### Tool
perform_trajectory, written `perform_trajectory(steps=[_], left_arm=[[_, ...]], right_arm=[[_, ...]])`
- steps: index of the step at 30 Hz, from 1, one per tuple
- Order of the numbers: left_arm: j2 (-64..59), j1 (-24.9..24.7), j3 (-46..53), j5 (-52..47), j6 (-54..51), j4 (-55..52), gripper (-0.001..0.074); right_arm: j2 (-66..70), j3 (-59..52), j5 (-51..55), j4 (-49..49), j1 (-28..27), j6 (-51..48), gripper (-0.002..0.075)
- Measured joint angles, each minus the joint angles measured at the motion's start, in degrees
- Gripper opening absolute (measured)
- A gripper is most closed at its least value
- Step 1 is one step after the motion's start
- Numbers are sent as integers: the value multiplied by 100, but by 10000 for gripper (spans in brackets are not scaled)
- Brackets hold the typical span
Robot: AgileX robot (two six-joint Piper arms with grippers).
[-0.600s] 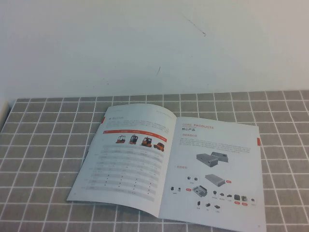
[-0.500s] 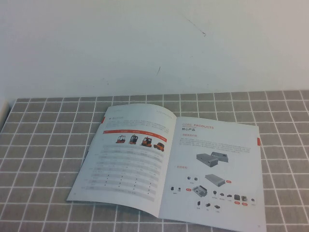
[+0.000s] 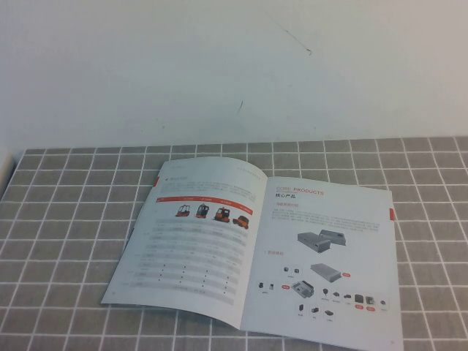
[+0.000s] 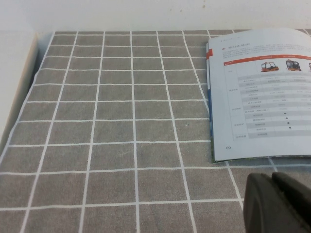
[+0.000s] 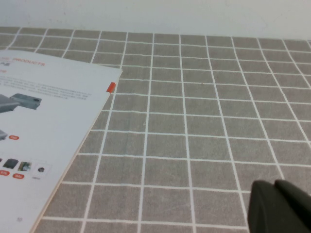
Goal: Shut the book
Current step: 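Close the open booklet and leave it lying on the table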
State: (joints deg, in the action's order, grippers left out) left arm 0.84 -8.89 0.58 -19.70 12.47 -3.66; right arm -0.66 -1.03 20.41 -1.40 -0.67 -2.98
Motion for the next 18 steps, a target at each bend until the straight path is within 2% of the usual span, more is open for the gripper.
perform_trajectory(steps=[18], left_arm=[[0, 0, 0, 0, 0, -498, -3]], right_arm=[[0, 0, 0, 0, 0, 0, -3]])
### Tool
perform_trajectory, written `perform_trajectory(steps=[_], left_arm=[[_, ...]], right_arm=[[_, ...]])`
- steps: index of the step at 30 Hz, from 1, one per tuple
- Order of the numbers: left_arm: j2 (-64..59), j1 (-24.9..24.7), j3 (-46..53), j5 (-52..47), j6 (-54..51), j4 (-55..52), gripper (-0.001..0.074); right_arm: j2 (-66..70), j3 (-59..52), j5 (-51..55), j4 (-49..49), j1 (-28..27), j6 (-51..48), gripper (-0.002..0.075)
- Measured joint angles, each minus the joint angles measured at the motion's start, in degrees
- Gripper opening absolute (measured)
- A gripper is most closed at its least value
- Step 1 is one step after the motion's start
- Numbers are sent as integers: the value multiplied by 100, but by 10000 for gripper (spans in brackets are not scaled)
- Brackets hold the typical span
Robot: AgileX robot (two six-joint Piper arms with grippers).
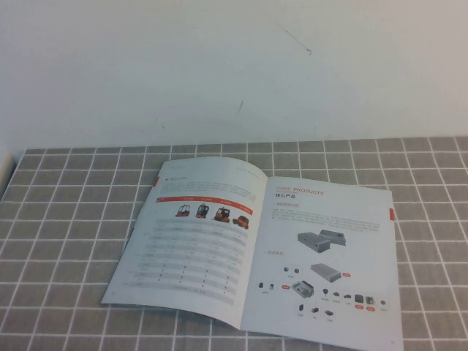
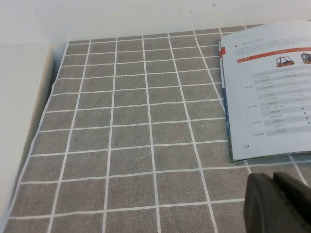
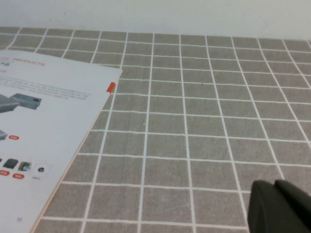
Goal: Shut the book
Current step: 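Close the open booklet and leave it lying on the table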
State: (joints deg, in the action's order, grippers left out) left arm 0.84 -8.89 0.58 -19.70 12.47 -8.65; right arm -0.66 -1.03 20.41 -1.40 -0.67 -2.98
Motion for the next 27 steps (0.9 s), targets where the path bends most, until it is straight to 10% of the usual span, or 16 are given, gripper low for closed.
perform_trajectory(steps=[17, 27], left_arm=[[0, 0, 67, 649, 0, -420, -3], [0, 0, 67, 4200, -21, -1747, -3]], right_arm=[[0, -57, -420, -187, 0, 0, -3], [0, -59, -3407, -574, 0, -557, -3]])
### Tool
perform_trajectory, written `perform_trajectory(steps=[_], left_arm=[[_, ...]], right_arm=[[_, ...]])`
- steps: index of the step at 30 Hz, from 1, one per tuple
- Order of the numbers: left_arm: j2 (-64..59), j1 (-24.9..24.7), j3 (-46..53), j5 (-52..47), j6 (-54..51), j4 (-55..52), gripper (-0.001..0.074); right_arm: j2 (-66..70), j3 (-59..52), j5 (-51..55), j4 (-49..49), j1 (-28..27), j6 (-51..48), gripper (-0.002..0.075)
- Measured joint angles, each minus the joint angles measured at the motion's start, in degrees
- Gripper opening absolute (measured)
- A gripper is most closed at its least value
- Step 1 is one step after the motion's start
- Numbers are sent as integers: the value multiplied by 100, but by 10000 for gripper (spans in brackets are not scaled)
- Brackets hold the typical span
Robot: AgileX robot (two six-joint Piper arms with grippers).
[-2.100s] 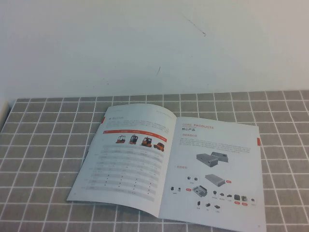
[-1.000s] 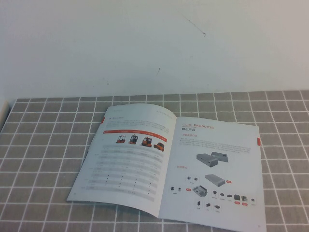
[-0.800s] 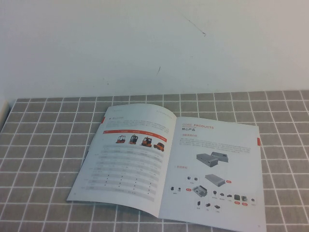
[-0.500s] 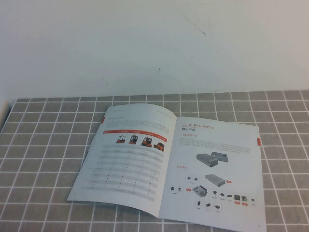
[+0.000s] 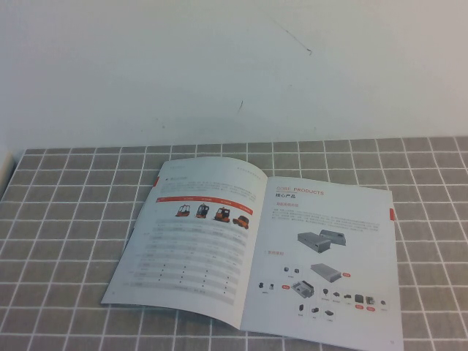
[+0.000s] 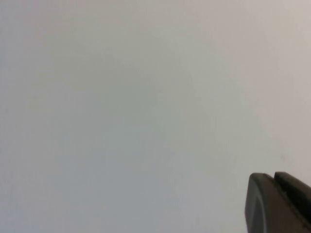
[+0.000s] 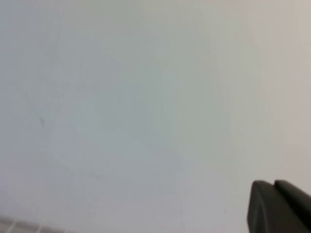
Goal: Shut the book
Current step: 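Close the open booklet and leave it lying on the table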
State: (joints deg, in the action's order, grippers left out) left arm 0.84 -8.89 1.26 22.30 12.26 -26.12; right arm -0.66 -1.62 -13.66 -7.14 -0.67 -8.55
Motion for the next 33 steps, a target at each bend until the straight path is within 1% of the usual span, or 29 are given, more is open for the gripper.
perform_trajectory(steps=[2, 4, 7, 9, 15, 17, 19, 21, 23, 25, 27, 30, 33], left_arm=[[0, 0, 0, 677, 0, -233, -3], [0, 0, 0, 1325, 0, -482, -3], [0, 0, 0, 1936, 0, -823, -3], [0, 0, 0, 2135, 0, -1050, -3], [0, 0, 0, 2287, 76, -1590, -3], [0, 0, 0, 2371, 272, -1628, -3], [0, 0, 0, 2368, 481, -1433, -3], [0, 0, 0, 2135, 587, -989, -3], [0, 0, 0, 1724, 664, -316, -3], [0, 0, 0, 1048, 701, 503, -3], [0, 0, -68, 19, 767, 995, -3], [0, 0, -471, -1486, 971, 1303, -3], [-99, 0, -980, -2524, 1087, 1404, -3]], right_arm=[[0, 0, -573, 0, 0, 64, -3], [0, 0, -984, 11, 0, 344, -3], [0, 0, -1388, 46, 0, 813, -3], [0, 0, -1471, 69, 0, 855, -3], [0, 0, -1482, 95, 0, 855, -3], [0, 0, -1482, 95, 0, 855, -3], [0, 0, -1409, 105, 0, 855, -3], [0, 0, -1289, 105, 0, 855, -3], [0, 0, -1145, 105, 0, 855, -3], [0, 0, -1022, 105, 0, 855, -3], [0, 0, -799, 105, 0, 902, -3], [0, 173, 161, 105, 0, 973, -3], [0, 700, 1412, 105, 0, 1011, -3]])
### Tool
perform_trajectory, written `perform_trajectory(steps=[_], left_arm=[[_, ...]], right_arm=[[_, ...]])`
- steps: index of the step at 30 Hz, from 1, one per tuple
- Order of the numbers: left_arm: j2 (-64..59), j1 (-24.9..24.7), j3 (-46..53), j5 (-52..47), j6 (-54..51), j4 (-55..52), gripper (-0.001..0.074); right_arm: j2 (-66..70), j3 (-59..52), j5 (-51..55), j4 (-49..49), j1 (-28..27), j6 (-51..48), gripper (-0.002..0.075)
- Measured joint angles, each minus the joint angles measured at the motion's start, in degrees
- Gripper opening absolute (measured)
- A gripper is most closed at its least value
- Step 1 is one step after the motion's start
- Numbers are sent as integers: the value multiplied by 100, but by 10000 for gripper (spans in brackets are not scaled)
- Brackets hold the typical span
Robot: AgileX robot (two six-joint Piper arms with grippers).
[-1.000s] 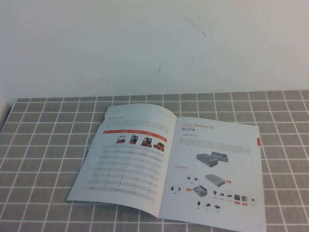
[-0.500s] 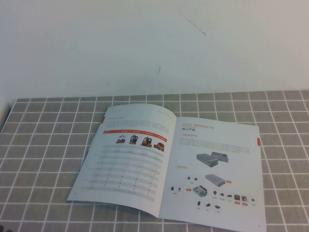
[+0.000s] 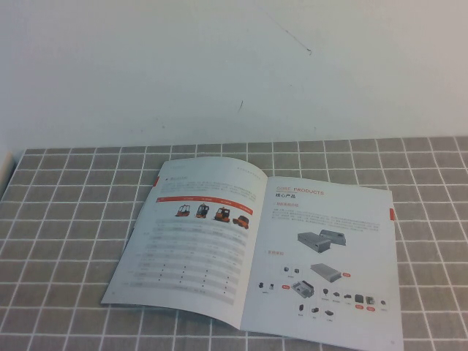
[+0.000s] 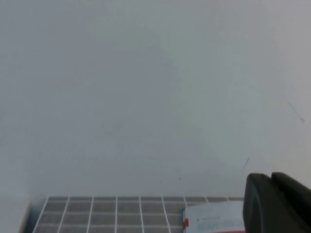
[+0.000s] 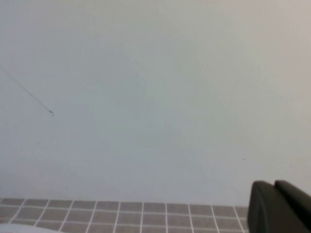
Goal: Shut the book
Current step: 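Close the open booklet and leave it lying on the table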
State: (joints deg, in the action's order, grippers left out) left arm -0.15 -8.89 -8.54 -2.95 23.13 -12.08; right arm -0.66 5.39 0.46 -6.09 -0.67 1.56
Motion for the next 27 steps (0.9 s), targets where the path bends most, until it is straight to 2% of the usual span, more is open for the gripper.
perform_trajectory(steps=[6, 9, 15, 20, 27], left_arm=[[-908, 0, -1099, -1604, 0, 222, -3], [-1643, 0, -1665, -2270, -421, 549, -3], [-3149, 0, -2657, -3174, -1584, 1435, -3], [-4467, 0, -3258, -3373, -1779, 1802, -3], [-6070, 0, -4125, -3384, -1790, 2078, -3]], right_arm=[[559, 1224, 1653, 165, 0, 11, -3], [1236, 1845, 2275, 562, 0, -237, -3], [3004, 3095, 3358, 2084, 0, -2137, -3], [4617, 3912, 3839, 2904, 10, -3320, -3], [6704, 4476, 3766, 4069, 10, -4571, -3]])
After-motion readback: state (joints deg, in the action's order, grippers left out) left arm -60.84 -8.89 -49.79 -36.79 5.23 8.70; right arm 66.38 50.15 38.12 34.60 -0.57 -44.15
